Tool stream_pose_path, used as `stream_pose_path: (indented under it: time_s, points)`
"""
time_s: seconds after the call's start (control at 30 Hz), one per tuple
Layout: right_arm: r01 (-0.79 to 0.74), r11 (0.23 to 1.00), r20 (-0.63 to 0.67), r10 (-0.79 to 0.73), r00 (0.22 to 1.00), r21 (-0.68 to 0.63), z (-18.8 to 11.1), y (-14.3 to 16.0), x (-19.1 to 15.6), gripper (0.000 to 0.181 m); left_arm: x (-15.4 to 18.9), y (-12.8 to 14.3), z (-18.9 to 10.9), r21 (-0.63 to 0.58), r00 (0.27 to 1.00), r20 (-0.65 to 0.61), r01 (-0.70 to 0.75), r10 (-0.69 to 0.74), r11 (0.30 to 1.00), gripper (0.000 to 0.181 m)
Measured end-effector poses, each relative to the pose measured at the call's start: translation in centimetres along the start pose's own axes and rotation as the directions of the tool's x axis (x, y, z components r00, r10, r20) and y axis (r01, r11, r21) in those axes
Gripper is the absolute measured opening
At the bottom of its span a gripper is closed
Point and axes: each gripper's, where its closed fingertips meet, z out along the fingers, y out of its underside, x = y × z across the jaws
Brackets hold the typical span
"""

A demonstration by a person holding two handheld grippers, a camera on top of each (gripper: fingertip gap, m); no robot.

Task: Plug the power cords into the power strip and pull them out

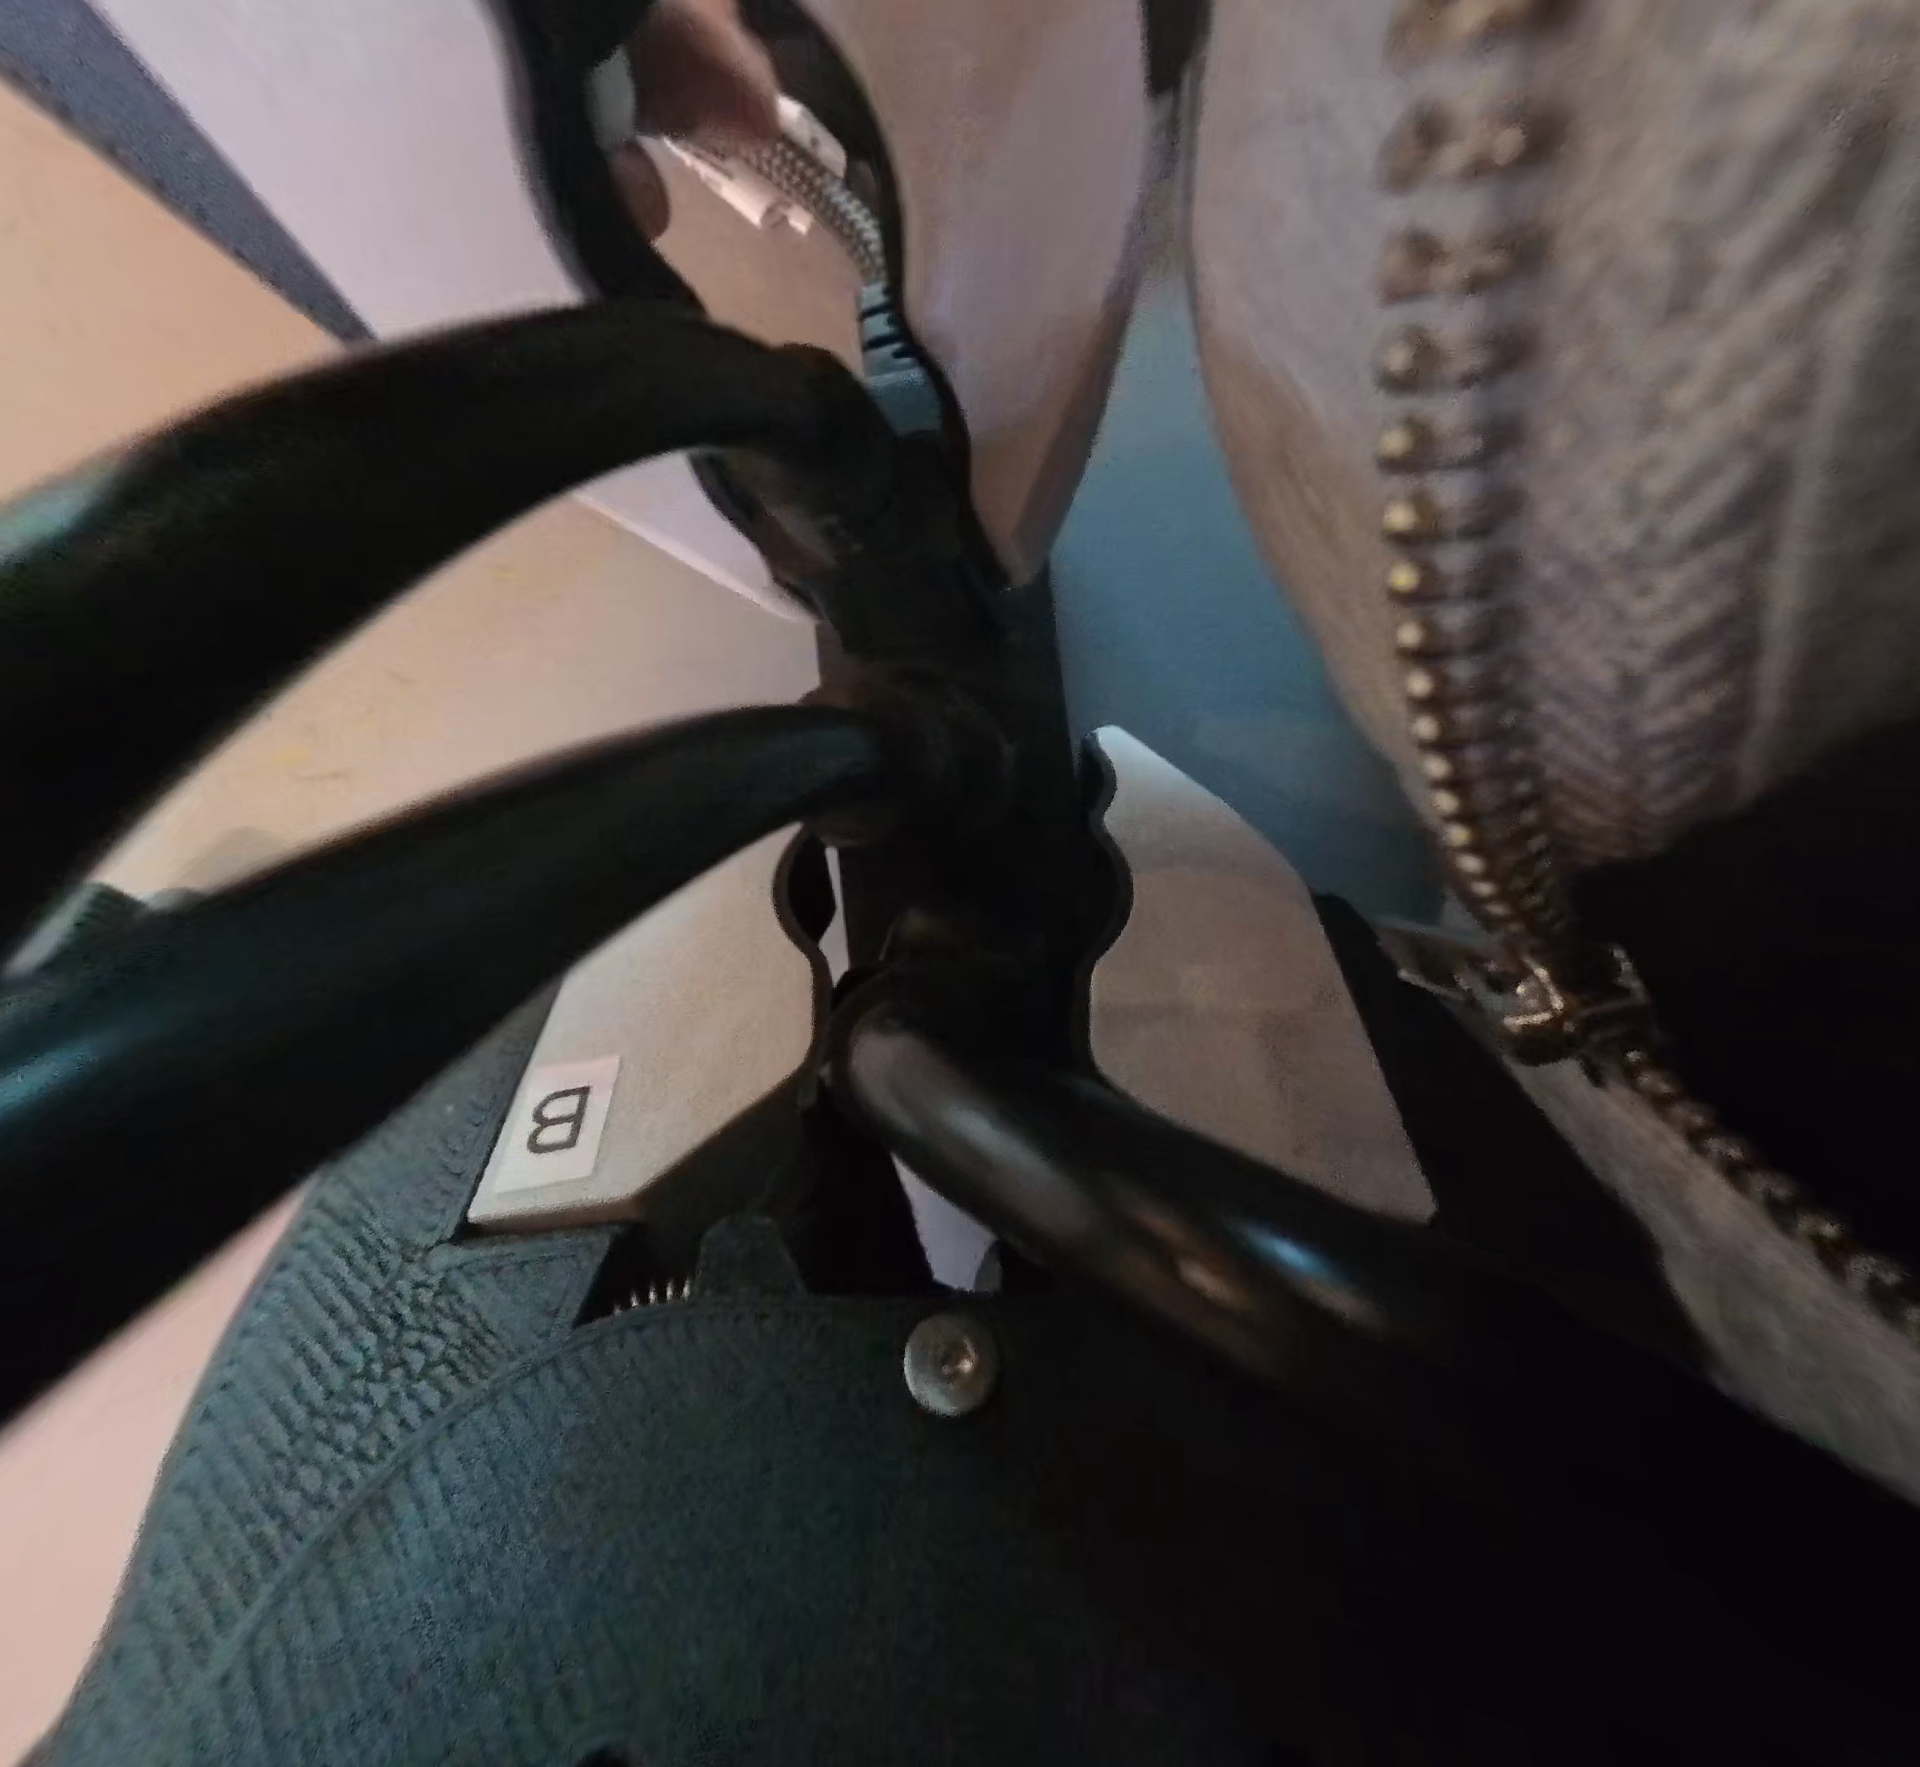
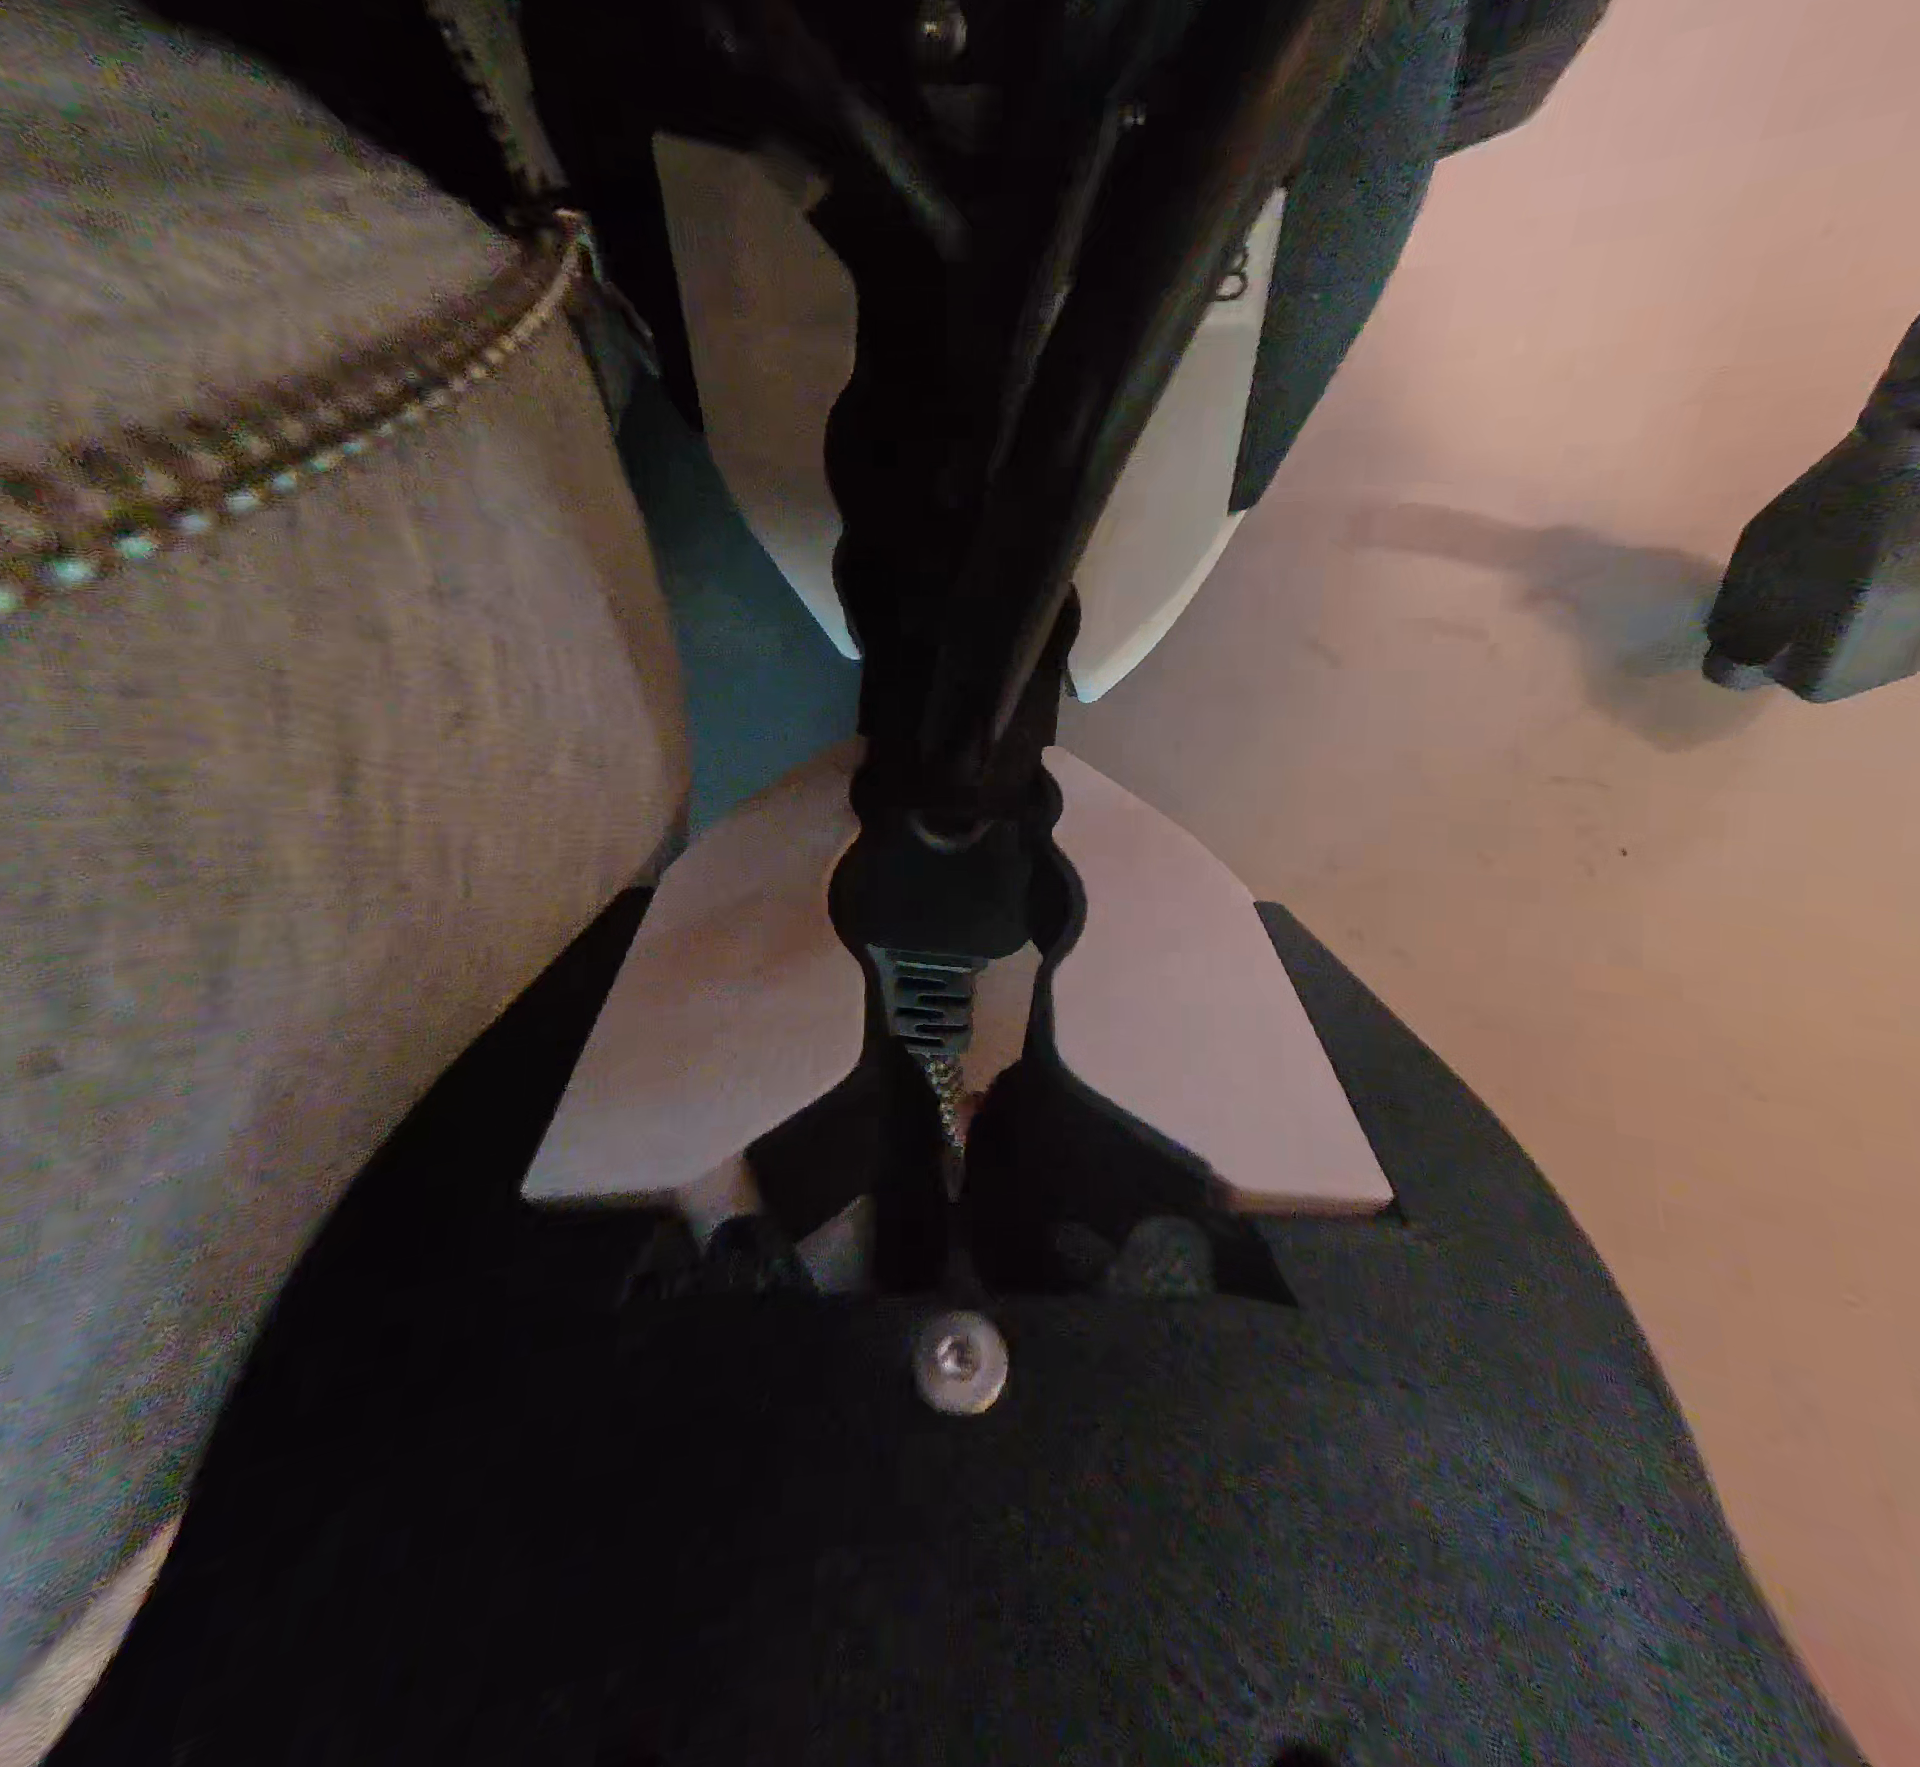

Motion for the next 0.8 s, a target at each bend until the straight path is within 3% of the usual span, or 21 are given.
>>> stream_pose_path:
  time_s: [0.2,0.33,0.47,0.63,0.8]
  points:
    - [0.039,0.999,-0.063,-0.04,0.997,-0.021,-0.6,0.1,-0.1,0.024,-0.2,-0.4,-0.1,0.022,1.0,0.01,0.021,-0.021,1.0,0.045]
    - [-0.017,0.999,-0.006,0.017,1.0,-0.027,-0.4,-0.1,0.6,0.025,-0.6,-0.1,-0.2,-0.005,0.999,0.032,0.025,-0.025,1.0,0.045]
    - [0.03,0.998,-0.071,-0.034,0.997,-0.055,-0.8,0.0,-0.1,0.024,-0.2,-0.5,-0.3,0.025,1.0,0.011,0.02,-0.021,0.999,0.045]
    - [-0.023,0.999,-0.042,0.021,0.999,-0.039,-0.5,-0.2,0.6,0.024,-0.5,-0.1,-0.3,-0.001,0.999,0.034,0.035,-0.035,0.999,0.045]
    - [0.019,0.999,-0.064,-0.022,0.998,-0.045,-1.0,0.1,-0.1,0.024,0.1,-0.6,-0.2,0.029,1.0,0.006,0.02,-0.02,0.999,0.045]
